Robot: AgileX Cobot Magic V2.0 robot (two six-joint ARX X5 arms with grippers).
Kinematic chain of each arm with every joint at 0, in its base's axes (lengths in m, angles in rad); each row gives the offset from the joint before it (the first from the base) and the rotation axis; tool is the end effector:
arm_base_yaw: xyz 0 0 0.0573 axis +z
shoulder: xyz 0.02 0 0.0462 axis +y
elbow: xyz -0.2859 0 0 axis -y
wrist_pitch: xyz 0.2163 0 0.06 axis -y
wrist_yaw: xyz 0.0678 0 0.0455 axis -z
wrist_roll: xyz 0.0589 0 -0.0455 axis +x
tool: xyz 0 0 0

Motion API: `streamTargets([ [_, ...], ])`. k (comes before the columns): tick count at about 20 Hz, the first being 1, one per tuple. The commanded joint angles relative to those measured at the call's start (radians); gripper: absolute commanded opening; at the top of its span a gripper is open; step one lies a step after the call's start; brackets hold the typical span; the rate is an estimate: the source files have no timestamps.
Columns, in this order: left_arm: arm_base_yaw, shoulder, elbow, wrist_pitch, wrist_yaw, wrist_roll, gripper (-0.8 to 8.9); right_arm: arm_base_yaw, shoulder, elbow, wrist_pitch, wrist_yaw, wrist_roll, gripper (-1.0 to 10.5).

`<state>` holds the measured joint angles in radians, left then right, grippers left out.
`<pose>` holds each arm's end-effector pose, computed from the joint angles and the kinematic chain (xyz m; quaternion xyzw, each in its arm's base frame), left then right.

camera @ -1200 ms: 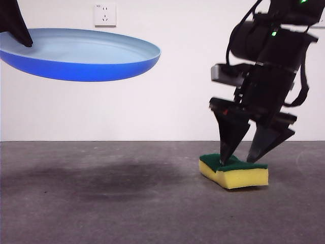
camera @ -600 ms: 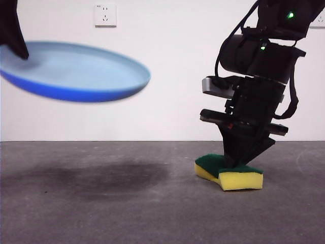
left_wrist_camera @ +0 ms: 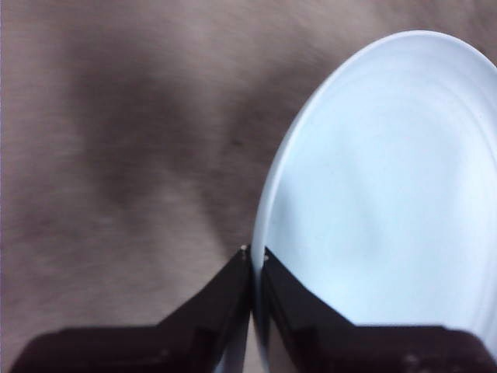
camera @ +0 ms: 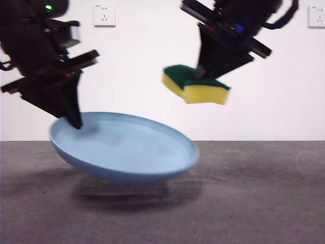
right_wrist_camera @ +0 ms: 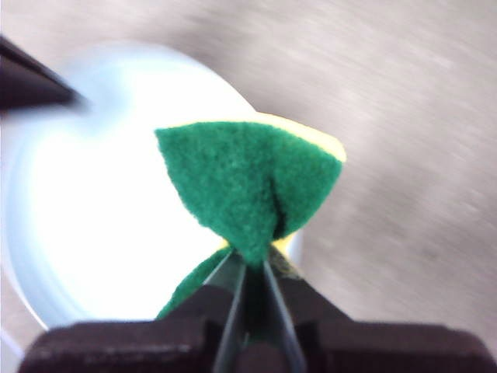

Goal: Pick up the plate,pick up the cloth,clean the plate with the cloth

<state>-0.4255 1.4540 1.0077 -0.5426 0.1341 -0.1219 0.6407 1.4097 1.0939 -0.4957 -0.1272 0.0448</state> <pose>0.2491 -0.1215 0.2428 0.0172 0.4835 -0.2140 0.8486 0.2242 0.1765 0.2840 -0.0811 0.3894 0.3355 0.8539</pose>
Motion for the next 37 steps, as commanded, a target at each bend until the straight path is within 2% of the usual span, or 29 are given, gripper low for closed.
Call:
streamTargets([
  [1,-0.055,0.0,-0.005,0.034,0.006,-0.035,-0.09,0.04,0.032,-0.006,0.035,0.004,0.022,-0.1],
  [7,-0.103,0.0,-0.005,0.105,0.029,-0.074,-0.09,0.152,0.18,-0.006,0.11,-0.005,0.06,-0.1],
  [12,-0.102,0.0,-0.005,0.14,0.027,-0.088,-0.09,0.244,0.196,-0.006,-0.007,0.022,0.021,-0.1],
  [14,-0.101,0.0,-0.005,0.145,0.029,-0.088,-0.09,0.241,0.195,-0.006,-0.138,0.143,-0.017,-0.1],
  [16,-0.102,0.0,-0.005,0.142,0.034,-0.088,-0.09,0.22,0.194,-0.006,-0.213,0.337,-0.042,-0.1],
  [18,-0.102,0.0,-0.005,0.121,0.064,-0.088,-0.09,0.177,0.184,-0.006,-0.192,0.525,-0.046,-0.1],
  [19,-0.103,0.0,-0.005,0.111,0.087,-0.088,-0.09,0.153,0.18,-0.006,-0.145,0.584,-0.049,-0.1],
  [20,-0.103,0.0,-0.005,0.104,0.1,-0.088,-0.09,0.132,0.178,-0.006,-0.087,0.604,-0.066,-0.1],
  [22,-0.104,0.0,-0.005,0.103,0.111,-0.088,-0.09,0.105,0.178,-0.006,0.012,0.57,-0.078,-0.1],
  [23,-0.105,0.0,-0.005,0.103,0.111,-0.089,-0.09,0.095,0.178,-0.006,0.055,0.52,-0.08,-0.1],
  [26,-0.105,0.0,-0.005,0.111,0.11,-0.091,-0.09,0.085,0.179,-0.006,0.138,0.322,-0.062,-0.1],
  [29,-0.105,0.0,-0.005,0.157,0.104,-0.116,-0.09,0.089,0.181,-0.006,0.181,0.023,0.015,-0.1],
  [31,-0.105,0.0,-0.005,0.205,0.103,-0.124,-0.09,0.108,0.183,-0.006,0.166,-0.086,0.029,-0.1],
  [32,-0.105,0.0,-0.005,0.227,0.103,-0.138,-0.09,0.118,0.183,-0.006,0.143,-0.111,0.029,-0.1],
  [35,-0.1,0.0,-0.005,0.257,0.104,-0.147,-0.09,0.129,0.182,-0.006,-0.034,-0.096,-0.001,-0.1],
  [36,-0.094,0.0,-0.005,0.254,0.105,-0.147,-0.09,0.129,0.182,-0.006,-0.104,-0.035,-0.006,-0.1],
  [37,-0.088,0.0,-0.005,0.248,0.107,-0.147,-0.09,0.129,0.182,-0.006,-0.163,0.065,-0.008,-0.1],
])
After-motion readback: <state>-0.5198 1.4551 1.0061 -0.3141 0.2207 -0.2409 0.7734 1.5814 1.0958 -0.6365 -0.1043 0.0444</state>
